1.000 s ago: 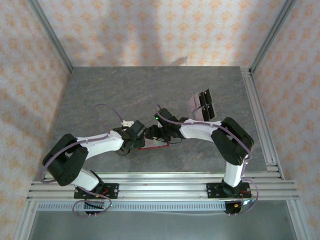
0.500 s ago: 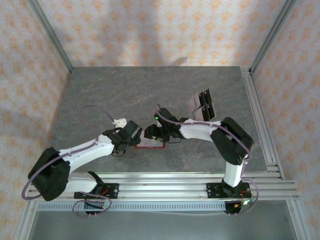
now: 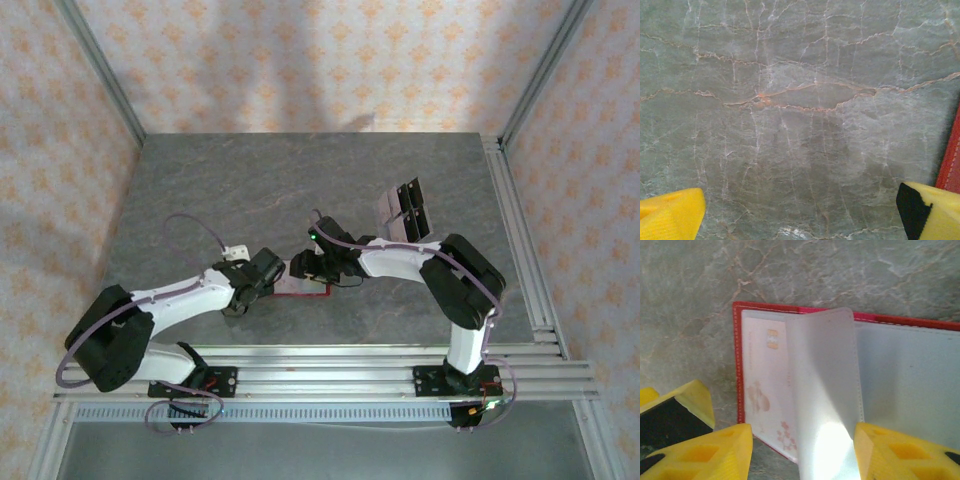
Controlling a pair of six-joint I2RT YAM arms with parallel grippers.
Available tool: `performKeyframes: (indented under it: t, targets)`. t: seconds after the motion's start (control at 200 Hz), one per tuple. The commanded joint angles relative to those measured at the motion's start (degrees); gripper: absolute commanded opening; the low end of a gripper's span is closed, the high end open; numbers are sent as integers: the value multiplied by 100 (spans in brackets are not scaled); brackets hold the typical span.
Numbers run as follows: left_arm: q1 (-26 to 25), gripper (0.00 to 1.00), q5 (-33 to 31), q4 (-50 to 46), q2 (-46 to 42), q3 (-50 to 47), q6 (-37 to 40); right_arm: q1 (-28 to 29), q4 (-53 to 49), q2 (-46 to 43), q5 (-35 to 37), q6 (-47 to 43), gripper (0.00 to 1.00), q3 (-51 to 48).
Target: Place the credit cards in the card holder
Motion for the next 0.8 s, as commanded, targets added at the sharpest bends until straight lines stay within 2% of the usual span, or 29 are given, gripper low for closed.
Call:
performKeyframes:
  t: [0.0, 0.791]
  targets:
    - [9, 100, -109, 86, 88, -36, 8, 9, -426, -7, 436, -235, 55, 169]
    - [3, 100, -31, 238, 228, -62, 108, -215, -666, -211, 768, -422, 55, -15]
